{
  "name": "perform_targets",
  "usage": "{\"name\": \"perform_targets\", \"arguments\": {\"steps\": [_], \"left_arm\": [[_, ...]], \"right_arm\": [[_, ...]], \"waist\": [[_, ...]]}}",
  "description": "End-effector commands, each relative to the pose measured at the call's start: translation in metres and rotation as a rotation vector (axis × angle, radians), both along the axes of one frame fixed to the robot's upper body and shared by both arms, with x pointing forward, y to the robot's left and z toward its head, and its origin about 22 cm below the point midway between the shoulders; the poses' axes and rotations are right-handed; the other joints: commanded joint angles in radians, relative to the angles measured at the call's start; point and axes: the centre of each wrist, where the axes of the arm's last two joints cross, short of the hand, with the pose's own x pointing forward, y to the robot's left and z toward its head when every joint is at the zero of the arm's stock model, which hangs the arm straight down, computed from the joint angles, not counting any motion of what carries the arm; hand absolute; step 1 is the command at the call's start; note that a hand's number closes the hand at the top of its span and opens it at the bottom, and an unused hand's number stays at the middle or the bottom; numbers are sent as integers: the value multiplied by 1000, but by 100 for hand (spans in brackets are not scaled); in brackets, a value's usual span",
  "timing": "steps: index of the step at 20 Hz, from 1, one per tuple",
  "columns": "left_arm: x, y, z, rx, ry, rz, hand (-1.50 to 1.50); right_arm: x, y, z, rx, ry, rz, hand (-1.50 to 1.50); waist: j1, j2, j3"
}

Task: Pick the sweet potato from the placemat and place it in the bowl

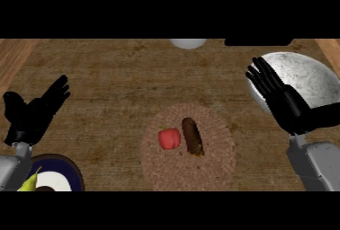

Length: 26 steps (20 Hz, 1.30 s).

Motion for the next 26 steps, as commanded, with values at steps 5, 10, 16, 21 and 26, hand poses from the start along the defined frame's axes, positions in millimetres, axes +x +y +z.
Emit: {"name": "perform_targets", "arguments": {"steps": [5,10,16,21,26], "left_arm": [[20,-31,40,112,-318,18,0],[2,-62,29,75,-337,50,0],[12,-53,36,94,-348,71,0],[2,-58,30,99,-316,98,0],[6,-61,21,107,-321,79,0]], "right_arm": [[37,51,27,-208,91,504,150],[77,21,23,-380,-56,233,-150],[81,19,69,-567,-207,578,-150],[82,61,100,-839,-232,664,-150],[83,120,119,-1112,-267,739,-150]], "waist": [[69,32,-22],[41,28,-20],[12,22,-22],[8,15,-23],[13,22,-24]]}}
